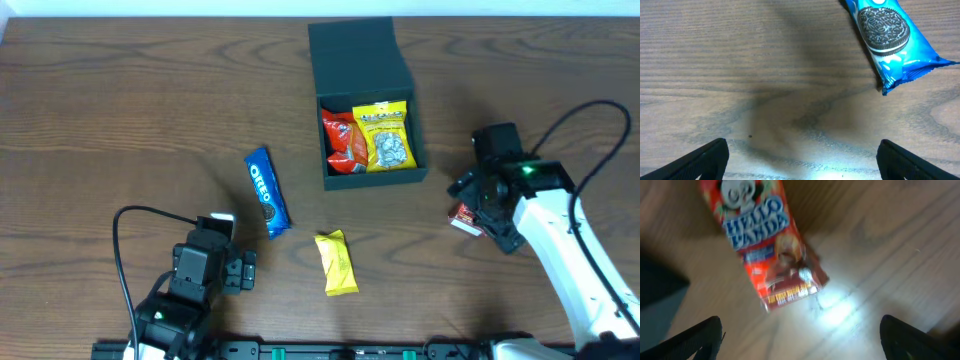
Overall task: Pack container
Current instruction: 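Move the right gripper to the red Hello Panda box, then grasp the Hello Panda box with the right gripper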
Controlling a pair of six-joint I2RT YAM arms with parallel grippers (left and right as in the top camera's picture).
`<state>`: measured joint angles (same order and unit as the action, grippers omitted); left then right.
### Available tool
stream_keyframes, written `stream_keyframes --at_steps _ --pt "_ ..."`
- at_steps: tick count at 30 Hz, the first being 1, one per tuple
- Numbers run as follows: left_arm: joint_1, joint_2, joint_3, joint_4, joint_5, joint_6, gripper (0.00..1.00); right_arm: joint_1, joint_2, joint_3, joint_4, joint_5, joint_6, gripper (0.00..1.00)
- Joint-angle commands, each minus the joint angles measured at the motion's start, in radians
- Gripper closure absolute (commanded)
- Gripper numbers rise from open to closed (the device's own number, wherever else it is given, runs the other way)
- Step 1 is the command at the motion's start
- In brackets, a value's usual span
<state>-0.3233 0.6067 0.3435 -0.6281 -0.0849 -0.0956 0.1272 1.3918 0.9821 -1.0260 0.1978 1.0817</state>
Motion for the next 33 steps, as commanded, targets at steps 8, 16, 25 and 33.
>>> stream_keyframes --at_steps 8,16,25,33 --pt "0.004 -0.003 0.0 -0.003 -0.003 0.018 0.05 -0.113 -0.007 -0.063 0.193 0.011 -0.174 0.01" --pt "0.004 -0.003 0.0 -0.003 -0.003 0.018 0.05 -0.149 0.06 -0.063 0.244 -0.103 -0.344 0.01" --pt "0.004 -0.003 0.0 -0.003 -0.003 0.018 0.05 -0.16 0.185 -0.061 0.333 -0.163 -0.465 0.01" --pt "0.004 -0.003 0.0 -0.003 -0.003 0.018 0.05 -0.17 0.235 -0.061 0.37 -0.175 -0.471 0.01"
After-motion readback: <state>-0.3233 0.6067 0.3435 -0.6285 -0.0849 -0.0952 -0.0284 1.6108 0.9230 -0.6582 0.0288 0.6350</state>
